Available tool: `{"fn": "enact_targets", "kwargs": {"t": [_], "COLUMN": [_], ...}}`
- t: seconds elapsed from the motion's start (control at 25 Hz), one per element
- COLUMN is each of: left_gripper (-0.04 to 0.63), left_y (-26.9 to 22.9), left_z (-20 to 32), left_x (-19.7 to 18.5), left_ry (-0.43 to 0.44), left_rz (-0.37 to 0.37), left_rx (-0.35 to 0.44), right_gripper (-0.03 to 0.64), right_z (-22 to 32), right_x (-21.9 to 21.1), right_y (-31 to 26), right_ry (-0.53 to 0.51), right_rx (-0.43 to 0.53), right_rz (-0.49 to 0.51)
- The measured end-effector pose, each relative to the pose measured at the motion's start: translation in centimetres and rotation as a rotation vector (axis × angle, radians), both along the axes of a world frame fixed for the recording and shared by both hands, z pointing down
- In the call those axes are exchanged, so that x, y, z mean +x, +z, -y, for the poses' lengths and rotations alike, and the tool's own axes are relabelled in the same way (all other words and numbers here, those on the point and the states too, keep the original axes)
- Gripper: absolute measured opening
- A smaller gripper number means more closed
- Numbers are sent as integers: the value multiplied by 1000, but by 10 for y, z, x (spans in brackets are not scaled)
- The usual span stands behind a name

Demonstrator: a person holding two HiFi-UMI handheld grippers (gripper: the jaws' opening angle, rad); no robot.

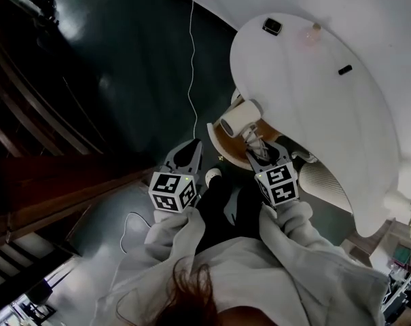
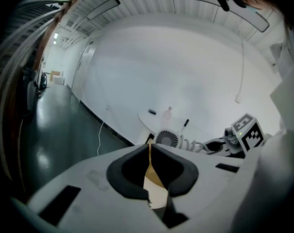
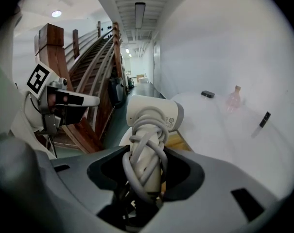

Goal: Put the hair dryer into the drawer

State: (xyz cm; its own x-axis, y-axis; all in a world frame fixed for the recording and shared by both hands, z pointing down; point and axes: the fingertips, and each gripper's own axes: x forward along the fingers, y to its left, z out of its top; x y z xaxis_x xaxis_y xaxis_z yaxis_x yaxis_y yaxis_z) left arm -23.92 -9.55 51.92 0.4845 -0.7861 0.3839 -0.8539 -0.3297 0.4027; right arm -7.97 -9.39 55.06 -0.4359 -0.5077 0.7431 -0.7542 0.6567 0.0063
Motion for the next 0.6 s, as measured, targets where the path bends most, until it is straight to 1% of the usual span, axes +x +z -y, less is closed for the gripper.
{"fn": "enact_targets", "kwargs": {"t": [0.28, 0.6], "left_gripper": [23, 23], "left_y": [7, 10], "left_z": [0, 0], "left_x": [0, 2], "left_ry": [15, 35], "left_rz": [5, 2], "left_rx": [-18, -27], "right_gripper": [250, 250], "right_z": [-12, -17], "right_x": [-4, 0], "right_y": [18, 42], "right_ry": [-3, 39], "right_rx": [-68, -137], "right_rz": [16, 15]}}
